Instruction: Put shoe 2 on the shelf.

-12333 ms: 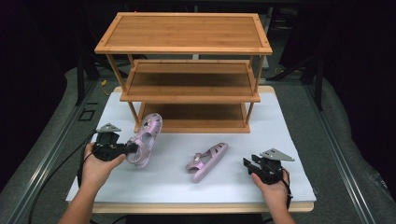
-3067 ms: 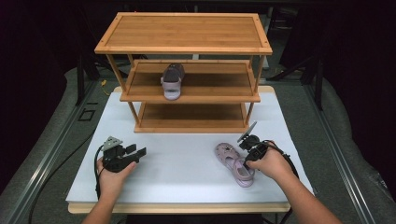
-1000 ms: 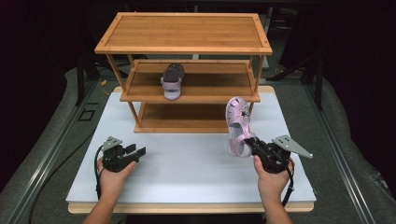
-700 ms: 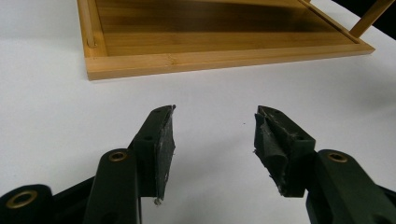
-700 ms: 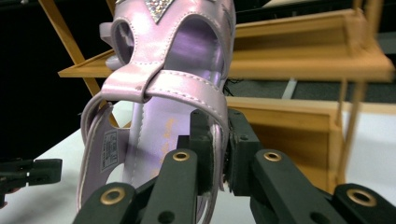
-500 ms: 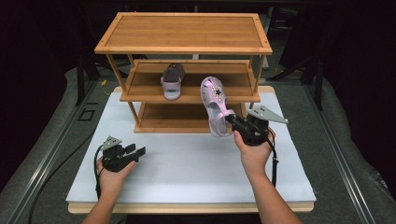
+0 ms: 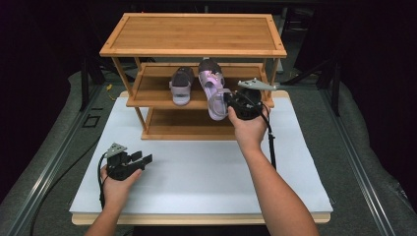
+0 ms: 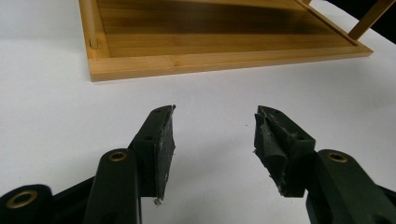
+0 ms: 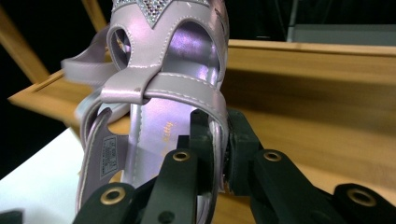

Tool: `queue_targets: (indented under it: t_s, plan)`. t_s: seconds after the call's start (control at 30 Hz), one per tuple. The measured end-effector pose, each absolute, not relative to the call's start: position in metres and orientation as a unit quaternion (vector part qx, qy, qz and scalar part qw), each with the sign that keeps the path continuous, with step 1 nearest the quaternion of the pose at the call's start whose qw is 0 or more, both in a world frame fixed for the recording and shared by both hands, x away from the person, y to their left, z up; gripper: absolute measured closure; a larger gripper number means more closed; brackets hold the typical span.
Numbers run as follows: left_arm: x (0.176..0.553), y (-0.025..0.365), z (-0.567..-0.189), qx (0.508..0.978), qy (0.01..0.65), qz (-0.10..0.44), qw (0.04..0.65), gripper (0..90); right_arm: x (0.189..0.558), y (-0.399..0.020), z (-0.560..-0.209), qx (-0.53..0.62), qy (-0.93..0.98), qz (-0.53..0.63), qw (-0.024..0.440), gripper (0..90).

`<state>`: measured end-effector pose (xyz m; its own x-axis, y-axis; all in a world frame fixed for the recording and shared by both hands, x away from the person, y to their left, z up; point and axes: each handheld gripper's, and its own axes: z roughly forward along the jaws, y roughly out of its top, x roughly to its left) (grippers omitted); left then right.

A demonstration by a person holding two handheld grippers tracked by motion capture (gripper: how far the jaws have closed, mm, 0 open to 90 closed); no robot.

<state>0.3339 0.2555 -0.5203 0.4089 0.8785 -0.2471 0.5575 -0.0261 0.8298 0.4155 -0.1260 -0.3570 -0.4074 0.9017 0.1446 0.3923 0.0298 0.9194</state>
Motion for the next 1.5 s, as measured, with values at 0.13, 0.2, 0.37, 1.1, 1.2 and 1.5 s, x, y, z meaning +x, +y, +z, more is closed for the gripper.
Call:
queue_targets:
  t_s: [0.13,0.2,0.37,1.1,1.2,1.5]
  plan:
    - [0.335,0.257,-0.521,0.695,0.519,0.167,0.469,47.3,0.43,-0.12,-0.353,0.499,0.661,0.505,0.243,83.1]
    - [0.336,0.257,-0.522,0.695,0.519,0.166,0.469,47.3,0.436,-0.116,-0.351,0.504,0.656,0.502,0.251,83.1]
    - [0.337,0.258,-0.521,0.693,0.519,0.167,0.471,47.3,0.45,-0.106,-0.346,0.518,0.648,0.495,0.259,83.1]
    - [0.338,0.258,-0.522,0.695,0.52,0.164,0.468,47.4,0.491,-0.093,-0.355,0.564,0.65,0.436,0.262,81.6]
    - [0.338,0.258,-0.522,0.694,0.521,0.163,0.469,47.4,0.492,-0.093,-0.355,0.568,0.646,0.441,0.257,77.6]
    - [0.338,0.257,-0.523,0.697,0.52,0.163,0.466,47.4,0.486,-0.094,-0.352,0.544,0.636,0.494,0.234,53.9]
